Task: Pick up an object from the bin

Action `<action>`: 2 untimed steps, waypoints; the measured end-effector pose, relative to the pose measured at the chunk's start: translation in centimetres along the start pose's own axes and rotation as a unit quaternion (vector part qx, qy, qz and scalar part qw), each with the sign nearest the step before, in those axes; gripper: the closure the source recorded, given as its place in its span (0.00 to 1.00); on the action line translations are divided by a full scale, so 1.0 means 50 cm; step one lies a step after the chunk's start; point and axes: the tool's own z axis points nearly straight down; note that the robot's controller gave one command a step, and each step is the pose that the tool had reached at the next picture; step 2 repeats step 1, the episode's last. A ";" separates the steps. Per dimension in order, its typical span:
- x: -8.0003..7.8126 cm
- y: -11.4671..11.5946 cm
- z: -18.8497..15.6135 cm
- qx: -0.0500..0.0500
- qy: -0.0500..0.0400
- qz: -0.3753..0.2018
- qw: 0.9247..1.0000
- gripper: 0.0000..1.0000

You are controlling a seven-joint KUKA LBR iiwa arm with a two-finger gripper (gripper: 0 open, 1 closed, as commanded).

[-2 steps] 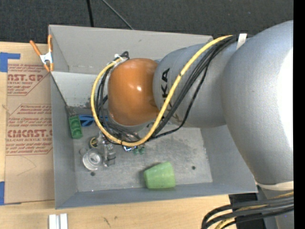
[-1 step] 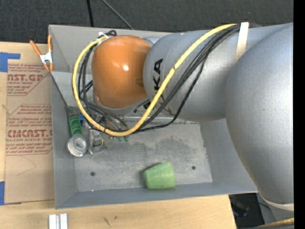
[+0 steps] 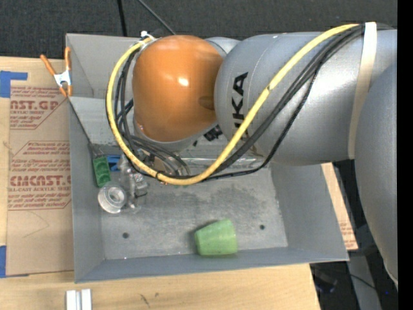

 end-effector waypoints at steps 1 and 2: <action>-0.035 -0.033 0.072 0.001 0.003 0.118 0.993 1.00; -0.035 -0.033 0.072 0.001 0.003 0.118 0.993 1.00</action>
Offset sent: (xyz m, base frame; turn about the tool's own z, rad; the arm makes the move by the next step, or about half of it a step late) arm 0.0218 -0.0100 -0.0347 0.2353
